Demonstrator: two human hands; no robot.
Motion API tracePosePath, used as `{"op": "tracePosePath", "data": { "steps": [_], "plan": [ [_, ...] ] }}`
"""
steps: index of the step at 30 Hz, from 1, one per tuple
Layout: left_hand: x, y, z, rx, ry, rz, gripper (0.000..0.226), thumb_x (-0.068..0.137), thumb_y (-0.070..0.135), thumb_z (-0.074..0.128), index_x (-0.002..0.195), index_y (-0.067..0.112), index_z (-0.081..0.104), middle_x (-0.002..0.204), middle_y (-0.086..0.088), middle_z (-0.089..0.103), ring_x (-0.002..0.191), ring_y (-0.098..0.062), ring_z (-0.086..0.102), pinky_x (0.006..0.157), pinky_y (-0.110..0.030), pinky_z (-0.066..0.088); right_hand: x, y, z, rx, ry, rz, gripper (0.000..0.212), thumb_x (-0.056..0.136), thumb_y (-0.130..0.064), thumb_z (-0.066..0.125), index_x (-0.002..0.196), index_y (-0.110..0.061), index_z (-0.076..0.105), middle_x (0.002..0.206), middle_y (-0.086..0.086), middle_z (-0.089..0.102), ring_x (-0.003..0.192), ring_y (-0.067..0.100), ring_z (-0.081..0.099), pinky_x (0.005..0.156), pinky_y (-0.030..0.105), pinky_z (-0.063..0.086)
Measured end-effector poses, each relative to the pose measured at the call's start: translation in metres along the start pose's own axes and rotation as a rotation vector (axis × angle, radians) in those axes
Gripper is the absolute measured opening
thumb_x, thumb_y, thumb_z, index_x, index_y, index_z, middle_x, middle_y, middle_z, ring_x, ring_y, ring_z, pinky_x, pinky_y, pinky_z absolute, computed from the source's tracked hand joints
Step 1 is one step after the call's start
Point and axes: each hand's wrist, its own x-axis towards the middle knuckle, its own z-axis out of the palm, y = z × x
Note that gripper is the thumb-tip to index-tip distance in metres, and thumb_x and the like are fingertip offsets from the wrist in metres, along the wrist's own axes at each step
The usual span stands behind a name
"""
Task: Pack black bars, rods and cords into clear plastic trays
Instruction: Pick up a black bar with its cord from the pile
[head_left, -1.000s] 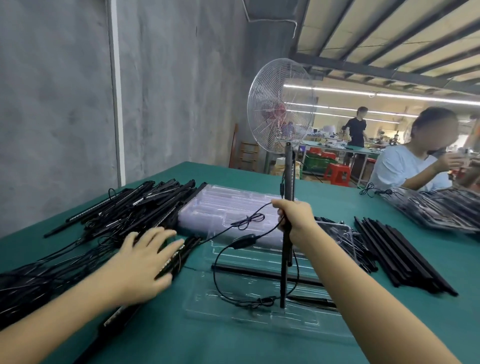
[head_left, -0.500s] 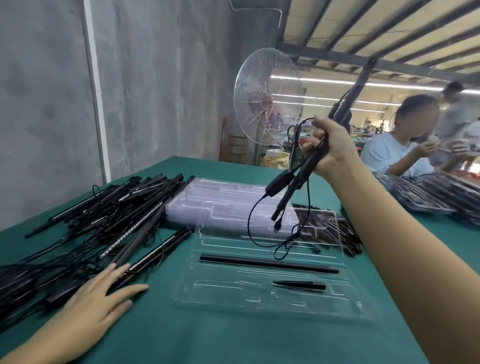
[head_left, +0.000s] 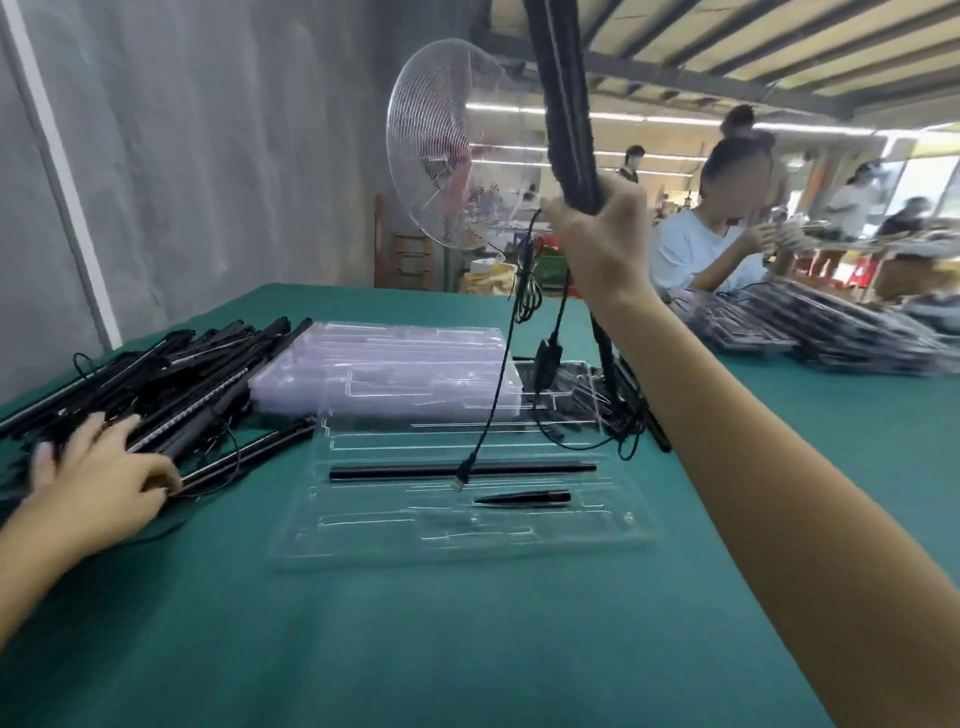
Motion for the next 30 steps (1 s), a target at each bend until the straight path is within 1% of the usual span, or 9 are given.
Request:
{"op": "tracePosePath", "data": {
  "steps": [5, 9, 11, 15, 19, 22, 24, 27, 30],
  "plan": [
    [-0.027, 0.142, -0.075, -0.607, 0.061, 0.324, 0.026, 0.084, 0.02, 0.065, 0.1, 0.039, 0.057, 0.125, -0.004, 0.054, 0.116, -0.022, 0.049, 0.099, -0.043, 0.039, -0.03, 0.008, 0.006, -0.398, -0.285, -0.198, 0.016, 0.089, -0.012, 0.057, 0.1, -0.002, 0.062, 0.081, 0.006, 0.062, 0.06, 0.019, 0.054, 0.061, 0.04, 0.054],
    [-0.033, 0.213, -0.105, -1.313, 0.111, 0.093, 0.03, 0.091, 0.014, 0.057, 0.113, 0.027, 0.042, 0.114, 0.001, 0.051, 0.091, -0.012, 0.057, 0.072, -0.031, 0.052, -0.066, 0.025, 0.017, -0.793, -0.652, -0.16, 0.013, 0.086, -0.014, 0.052, 0.097, -0.011, 0.058, 0.085, 0.01, 0.061, 0.072, 0.031, 0.058, 0.056, 0.031, 0.044],
    [-0.031, 0.232, -0.099, -1.32, 0.139, -0.044, 0.027, 0.092, 0.012, 0.052, 0.114, 0.021, 0.038, 0.114, -0.007, 0.049, 0.086, -0.018, 0.056, 0.07, -0.037, 0.054, -0.078, 0.032, 0.02, -0.833, -0.76, -0.093, 0.008, 0.085, -0.013, 0.052, 0.09, -0.009, 0.056, 0.078, 0.008, 0.057, 0.07, 0.03, 0.058, 0.054, 0.028, 0.039],
    [-0.049, 0.226, -0.045, -0.822, -0.103, -0.044, 0.062, 0.095, 0.048, 0.04, 0.146, 0.019, 0.017, 0.15, -0.015, 0.023, 0.128, -0.031, 0.036, 0.104, -0.039, 0.03, -0.073, 0.041, 0.01, -0.648, -0.877, 0.154, 0.008, 0.081, -0.011, 0.059, 0.084, -0.004, 0.062, 0.062, 0.005, 0.052, 0.055, 0.022, 0.051, 0.048, 0.023, 0.039],
    [-0.072, 0.193, 0.006, -0.258, -0.337, 0.07, 0.071, 0.086, 0.072, 0.015, 0.148, 0.042, 0.0, 0.159, 0.006, -0.005, 0.146, -0.022, -0.008, 0.114, -0.057, 0.0, -0.038, 0.042, -0.032, -0.466, -0.455, 0.248, 0.017, 0.081, -0.006, 0.061, 0.098, -0.001, 0.064, 0.066, 0.008, 0.056, 0.052, 0.019, 0.052, 0.045, 0.027, 0.047],
    [-0.073, 0.186, 0.017, -0.175, -0.342, 0.125, 0.062, 0.089, 0.069, 0.016, 0.146, 0.048, 0.007, 0.159, 0.01, -0.003, 0.146, -0.017, -0.008, 0.114, -0.056, 0.001, -0.011, 0.044, -0.057, -0.558, 0.069, 0.138, 0.024, 0.083, -0.009, 0.057, 0.105, 0.001, 0.06, 0.086, 0.015, 0.062, 0.076, 0.032, 0.062, 0.065, 0.043, 0.055],
    [-0.07, 0.194, 0.02, -0.196, -0.305, 0.139, 0.059, 0.091, 0.066, 0.017, 0.146, 0.045, 0.014, 0.159, 0.01, 0.003, 0.146, -0.015, -0.003, 0.114, -0.055, 0.005, 0.003, 0.048, -0.062, -0.58, 0.31, 0.048, 0.026, 0.086, -0.014, 0.051, 0.108, -0.002, 0.06, 0.096, 0.015, 0.066, 0.079, 0.027, 0.061, 0.065, 0.036, 0.052],
    [-0.062, 0.21, 0.024, -0.205, -0.25, 0.107, 0.054, 0.096, 0.057, 0.022, 0.145, 0.035, 0.024, 0.157, 0.006, 0.014, 0.145, -0.014, 0.007, 0.112, -0.056, 0.011, 0.008, 0.057, -0.056, -0.684, 0.429, -0.12, 0.023, 0.088, -0.018, 0.047, 0.1, -0.003, 0.061, 0.089, 0.013, 0.068, 0.068, 0.019, 0.051, 0.058, 0.028, 0.04],
    [-0.052, 0.223, 0.026, -0.229, -0.216, 0.057, 0.049, 0.098, 0.049, 0.025, 0.141, 0.026, 0.031, 0.152, 0.004, 0.025, 0.142, -0.014, 0.019, 0.109, -0.058, 0.017, -0.009, 0.084, -0.041, -0.79, 0.212, -0.289, 0.016, 0.089, -0.013, 0.051, 0.092, 0.001, 0.058, 0.081, 0.019, 0.065, 0.066, 0.029, 0.059, 0.055, 0.031, 0.037]
  ]
}}
